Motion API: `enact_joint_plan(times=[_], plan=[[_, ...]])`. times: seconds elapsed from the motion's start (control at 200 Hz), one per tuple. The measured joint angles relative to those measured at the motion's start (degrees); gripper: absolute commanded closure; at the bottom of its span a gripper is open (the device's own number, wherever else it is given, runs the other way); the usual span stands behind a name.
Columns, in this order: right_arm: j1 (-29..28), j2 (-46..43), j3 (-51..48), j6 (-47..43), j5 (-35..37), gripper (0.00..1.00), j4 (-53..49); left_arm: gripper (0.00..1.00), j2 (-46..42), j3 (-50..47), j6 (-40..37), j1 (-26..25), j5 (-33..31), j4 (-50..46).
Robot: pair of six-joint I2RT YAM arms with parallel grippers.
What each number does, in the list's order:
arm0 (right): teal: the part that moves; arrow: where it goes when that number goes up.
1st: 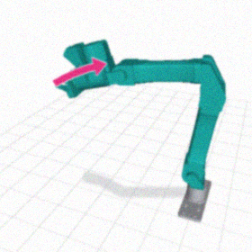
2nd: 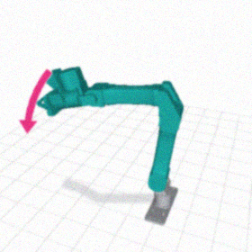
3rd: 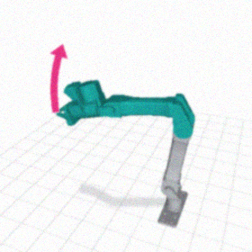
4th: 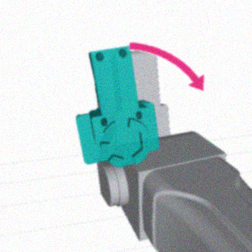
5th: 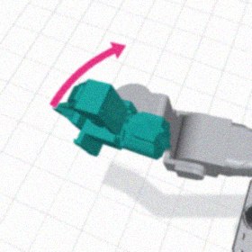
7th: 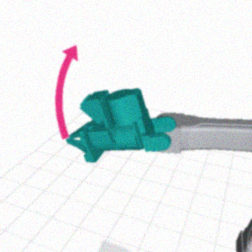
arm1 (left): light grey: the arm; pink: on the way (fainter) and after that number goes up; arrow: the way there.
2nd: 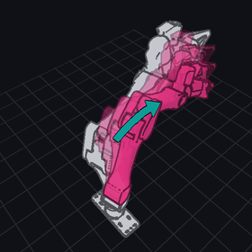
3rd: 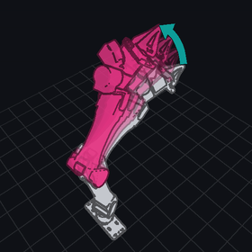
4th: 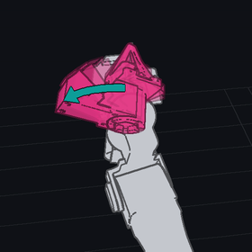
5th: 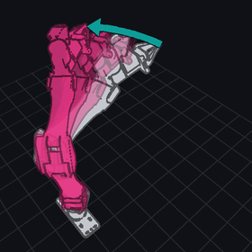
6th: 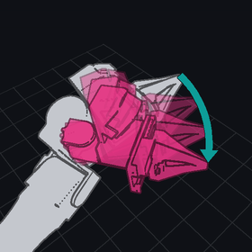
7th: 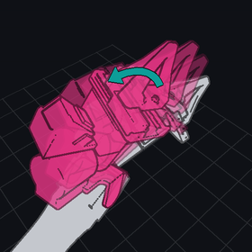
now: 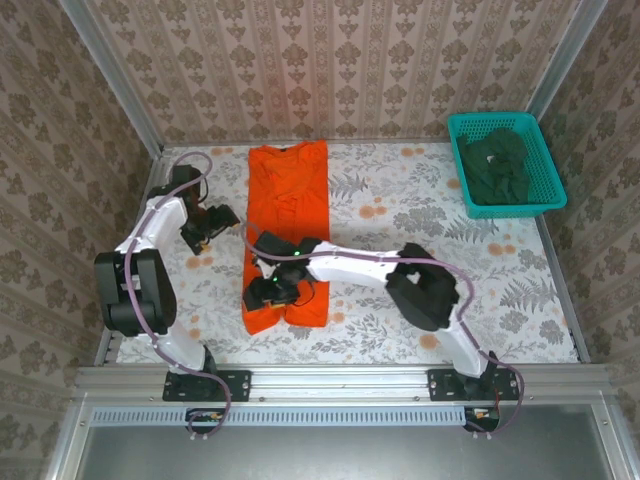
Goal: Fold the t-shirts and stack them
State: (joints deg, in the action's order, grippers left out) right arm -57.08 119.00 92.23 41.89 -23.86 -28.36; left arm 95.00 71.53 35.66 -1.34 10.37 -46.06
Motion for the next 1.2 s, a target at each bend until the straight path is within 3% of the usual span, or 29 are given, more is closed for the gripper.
enact_joint_plan(times=[0.245,0.46,0.675,0.85,1.2], plan=[[8.8,-26.1,-27.1,3.7,2.6,0.38,11.5,0.29,-9.6,-9.5,-3.5,-6.7,0.4,-3.0],[10.5,-25.9,-42.8,7.9,3.9,0.43,13.5,0.45,-22.4,-23.1,-1.7,-13.5,2.3,-6.4],[8.9,-25.5,-45.6,10.9,4.2,0.44,16.0,0.54,-29.0,-34.7,3.1,-15.3,6.0,-6.9],[5.9,-25.0,-45.6,12.2,4.1,0.45,17.9,0.60,-30.3,-37.4,6.9,-17.4,8.2,-6.2],[5.3,-23.2,-45.5,14.5,3.7,0.49,21.3,0.58,-33.5,-45.4,15.0,-17.4,9.4,0.5]])
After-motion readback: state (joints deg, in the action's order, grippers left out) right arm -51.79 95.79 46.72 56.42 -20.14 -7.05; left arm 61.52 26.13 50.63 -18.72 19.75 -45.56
